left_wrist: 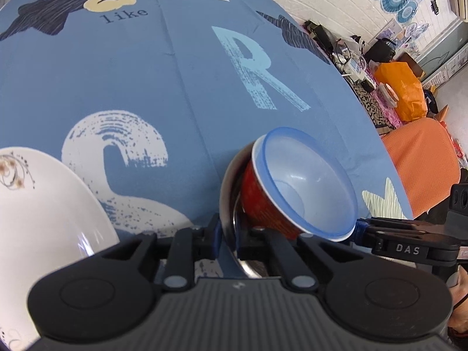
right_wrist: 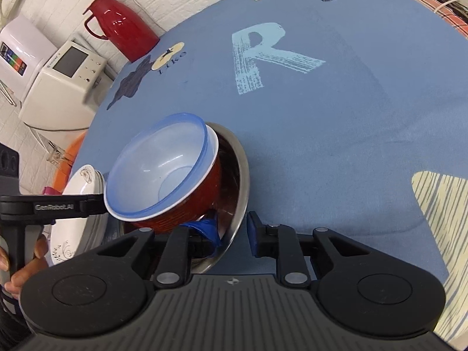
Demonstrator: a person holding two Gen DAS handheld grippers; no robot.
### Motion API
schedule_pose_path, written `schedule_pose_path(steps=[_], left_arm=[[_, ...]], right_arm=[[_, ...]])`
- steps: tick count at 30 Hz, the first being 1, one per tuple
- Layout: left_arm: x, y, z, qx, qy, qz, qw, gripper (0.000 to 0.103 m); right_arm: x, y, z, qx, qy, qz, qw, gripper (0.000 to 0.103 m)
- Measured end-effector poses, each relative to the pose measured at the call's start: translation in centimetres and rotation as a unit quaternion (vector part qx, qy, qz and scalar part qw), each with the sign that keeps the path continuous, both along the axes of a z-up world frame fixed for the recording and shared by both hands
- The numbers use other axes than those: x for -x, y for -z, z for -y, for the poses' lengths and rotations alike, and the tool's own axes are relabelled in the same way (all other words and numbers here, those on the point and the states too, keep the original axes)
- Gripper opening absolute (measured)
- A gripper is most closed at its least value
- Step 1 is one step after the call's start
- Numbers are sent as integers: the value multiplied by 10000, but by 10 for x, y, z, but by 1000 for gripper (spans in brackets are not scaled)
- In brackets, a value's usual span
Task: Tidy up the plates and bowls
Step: 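Carry the nested bowls with both tools onto the white plate stack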
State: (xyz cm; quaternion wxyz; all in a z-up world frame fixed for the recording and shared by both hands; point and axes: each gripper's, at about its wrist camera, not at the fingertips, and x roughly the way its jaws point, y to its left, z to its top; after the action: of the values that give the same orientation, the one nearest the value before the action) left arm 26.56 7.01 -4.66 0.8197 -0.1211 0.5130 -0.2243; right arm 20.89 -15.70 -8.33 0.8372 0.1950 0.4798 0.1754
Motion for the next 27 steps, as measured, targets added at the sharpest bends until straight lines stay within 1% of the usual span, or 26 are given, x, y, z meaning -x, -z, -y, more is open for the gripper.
schedule_pose_path(steps=[1, 3, 5, 7, 8, 9, 12, 13, 14, 15, 16, 17, 19, 23, 24, 27], left_arm=[[1, 0, 0, -3, 33, 43, 10000, 0], [1, 1, -2, 12, 34, 50, 10000, 0], [1, 1, -3, 55, 25, 1, 10000, 0], [0, 2, -4, 97, -27, -49, 9999, 0], [0, 2, -4, 62, -50, -50, 10000, 6], [-1, 2, -5, 16, -84, -50, 10000, 9], [0, 3, -5, 27, -55, -39, 10000, 9], [1, 2, -5, 14, -44, -24, 10000, 9], [2, 2, -4, -2, -19, 9, 10000, 8], [3, 2, -4, 15, 5, 29, 10000, 7], [3, 3, -4, 90, 50, 24, 9999, 0], [4, 2, -3, 98, 90, 63, 9999, 0], [6, 1, 1, -19, 126, 158, 9998, 0], [5, 0, 1, -52, 122, 187, 9997, 0], [4, 0, 0, -29, 91, 152, 9998, 0], [5, -1, -3, -118, 32, 240, 9996, 0]], right_arm=[[-2, 2, 2, -88, 23, -29, 10000, 8], [-5, 4, 8, -221, 99, -139, 9996, 10], [-7, 3, 7, -146, 93, -200, 9997, 12], [-9, -1, 1, 107, -36, -199, 9997, 14], [-11, -4, -3, 331, -182, -149, 9992, 15], [-13, -7, -8, 540, -293, -117, 9980, 17], [-16, -10, -15, 952, -456, -36, 9944, 18], [-15, -9, -15, 974, -461, 69, 9942, 15], [-13, -8, -12, 867, -432, 125, 9952, 13], [-12, -6, -8, 664, -358, 113, 9971, 8], [-12, -4, -4, 434, -258, 85, 9987, 5], [-10, -5, -3, 380, -237, 119, 9989, 4], [-8, -9, -7, 463, -258, 189, 9984, 3], [-8, -14, -11, 515, -266, 390, 9976, 4], [-8, -14, -12, 506, -265, 431, 9974, 4], [-9, -13, -16, 371, -287, 472, 9978, 7]])
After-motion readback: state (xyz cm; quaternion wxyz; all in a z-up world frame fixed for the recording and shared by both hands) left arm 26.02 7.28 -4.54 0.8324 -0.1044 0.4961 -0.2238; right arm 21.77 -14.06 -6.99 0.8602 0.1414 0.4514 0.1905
